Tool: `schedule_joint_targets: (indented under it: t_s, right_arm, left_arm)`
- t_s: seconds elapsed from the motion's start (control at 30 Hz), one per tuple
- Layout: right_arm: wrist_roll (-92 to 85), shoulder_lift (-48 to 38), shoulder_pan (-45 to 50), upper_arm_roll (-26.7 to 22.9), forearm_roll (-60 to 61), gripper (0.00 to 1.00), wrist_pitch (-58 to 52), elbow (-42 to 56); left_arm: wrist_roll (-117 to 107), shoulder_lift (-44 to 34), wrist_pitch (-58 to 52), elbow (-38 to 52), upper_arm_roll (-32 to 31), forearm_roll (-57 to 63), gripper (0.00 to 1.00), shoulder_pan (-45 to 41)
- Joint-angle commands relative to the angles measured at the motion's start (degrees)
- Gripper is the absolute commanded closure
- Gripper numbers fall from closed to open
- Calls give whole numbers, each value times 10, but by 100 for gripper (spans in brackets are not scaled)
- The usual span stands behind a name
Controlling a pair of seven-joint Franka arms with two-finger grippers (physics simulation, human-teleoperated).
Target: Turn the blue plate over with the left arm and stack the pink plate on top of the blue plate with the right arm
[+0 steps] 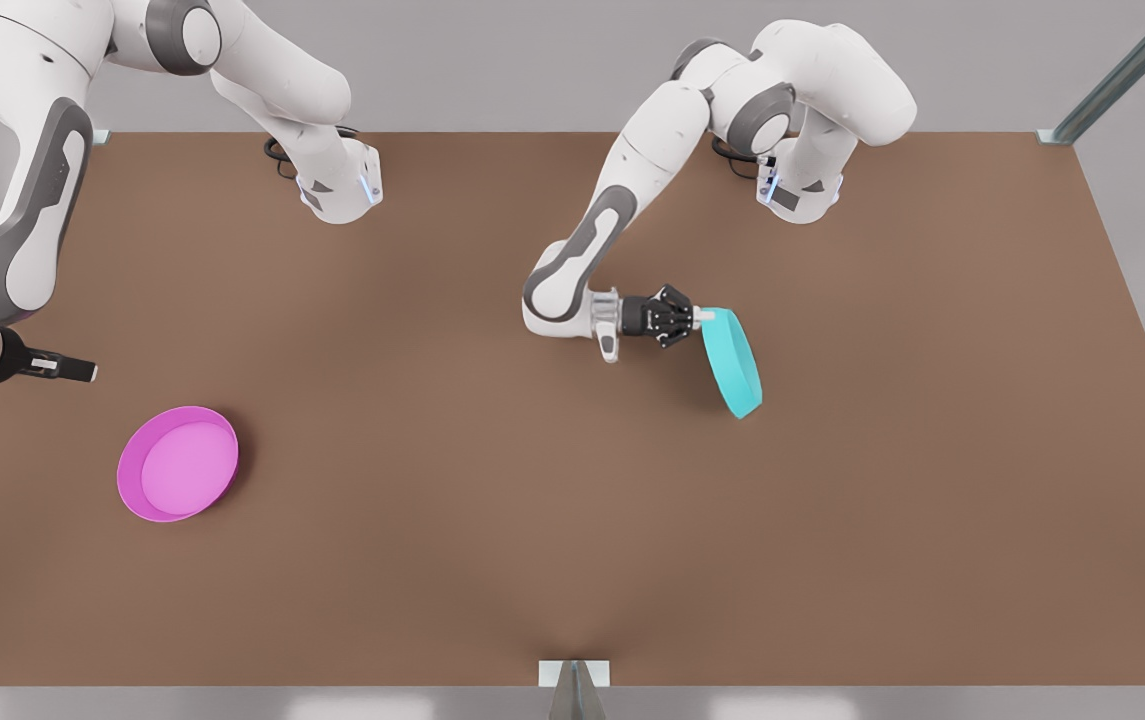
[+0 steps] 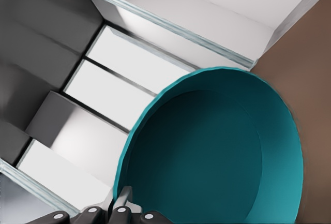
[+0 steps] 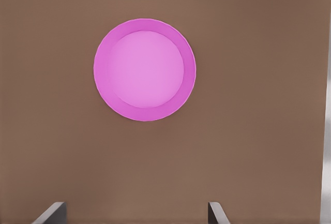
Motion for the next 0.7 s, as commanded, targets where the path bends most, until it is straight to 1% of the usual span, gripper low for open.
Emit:
schedule_joint_targets:
  t_s: [0.0,0.23,0.57,0.67]
  right_arm:
    - [0,0,0,0,0,0,-1,0]
    - [0,0,0,0,0,0,-1,0]
    - [0,0,-1,0,0,0,-2,-1]
    - [0,0,0,0,0,0,-1,0]
  left_arm:
    - [3,0,0,0,0,11,79,-2]
    - [8,15,-31,-5,-1,25,79,-20]
    - [18,38,-36,-4,-2,25,79,-31]
    - [42,39,-38,2,-1,40,79,-46]
